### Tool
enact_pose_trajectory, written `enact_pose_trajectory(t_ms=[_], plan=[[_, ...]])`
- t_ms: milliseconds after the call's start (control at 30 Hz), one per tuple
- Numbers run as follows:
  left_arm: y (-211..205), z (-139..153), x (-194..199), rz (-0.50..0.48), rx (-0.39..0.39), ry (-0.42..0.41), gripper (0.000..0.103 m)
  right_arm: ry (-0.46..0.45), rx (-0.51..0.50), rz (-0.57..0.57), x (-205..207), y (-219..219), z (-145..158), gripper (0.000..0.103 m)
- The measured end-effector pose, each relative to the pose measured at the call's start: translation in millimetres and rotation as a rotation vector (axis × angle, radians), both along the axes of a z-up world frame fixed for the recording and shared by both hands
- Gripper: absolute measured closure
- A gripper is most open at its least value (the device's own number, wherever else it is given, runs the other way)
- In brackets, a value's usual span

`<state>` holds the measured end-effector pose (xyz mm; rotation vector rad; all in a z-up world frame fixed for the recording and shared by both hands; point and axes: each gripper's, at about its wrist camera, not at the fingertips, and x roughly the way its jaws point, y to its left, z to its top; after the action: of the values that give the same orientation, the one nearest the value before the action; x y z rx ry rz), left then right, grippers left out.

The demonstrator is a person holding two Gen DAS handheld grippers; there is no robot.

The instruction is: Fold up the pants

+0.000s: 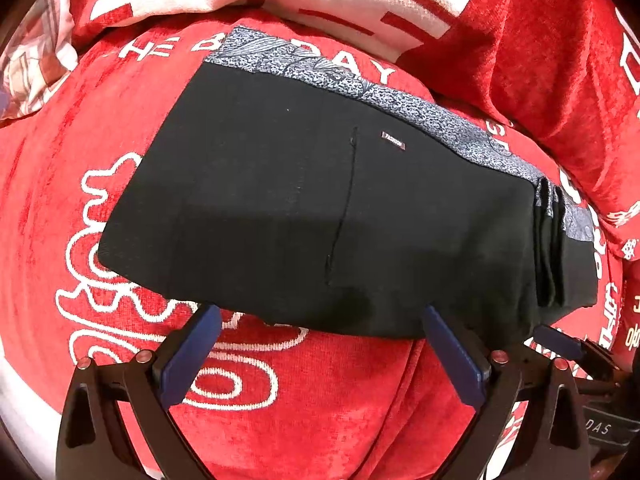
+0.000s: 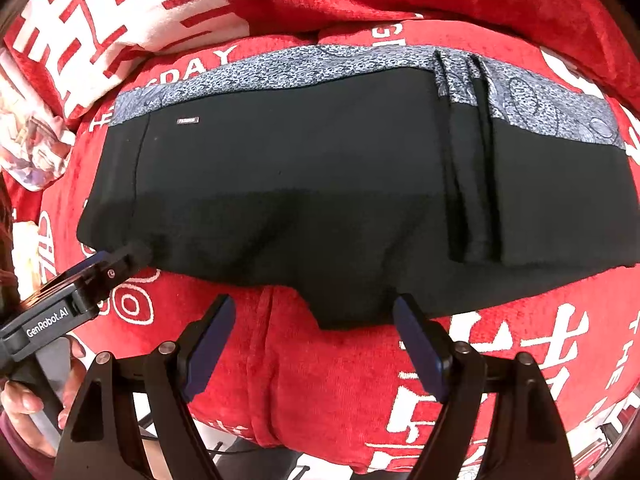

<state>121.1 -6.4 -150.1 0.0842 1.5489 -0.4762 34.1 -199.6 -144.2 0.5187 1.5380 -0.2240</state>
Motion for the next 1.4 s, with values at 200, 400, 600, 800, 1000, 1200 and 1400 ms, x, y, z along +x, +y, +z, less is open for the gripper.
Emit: enact_pose_trajectory(t_ms=[200,400,600,800,1000,1200,1400], plan=[[-1,0,-2,-0.002,-0.001,0.005,0.002,-0.001,0.003,-0.006,-3,-3,2,0.019],[-3,-1,-4,-0.004,-0.005,0.005,0.002,-0.001,0.004,-0.009,-4,-4,2,0.019],[-1,-1,-3,0.004,-0.005,0.003,0.002,-0.001,0.005,-0.009,-2,-3,1,0.019],[7,-1,-1,0.016,-0.024,0.006,0.002,0.002,0.005,-0.007,-4,-1,0,0.019],[41,0,5,0.105,-0.163,0.034,0.002,0.011,0.005,-0.004,-5,3,-1,0.019],[72,-14,11,0.218,-0.304,0.082,0.002,0.014,0.006,0.005,-4,8,-5,0.019],[87,-29,23,0.356,-0.421,0.116,0.002,0.020,0.006,0.017,-5,12,-11,0.019]])
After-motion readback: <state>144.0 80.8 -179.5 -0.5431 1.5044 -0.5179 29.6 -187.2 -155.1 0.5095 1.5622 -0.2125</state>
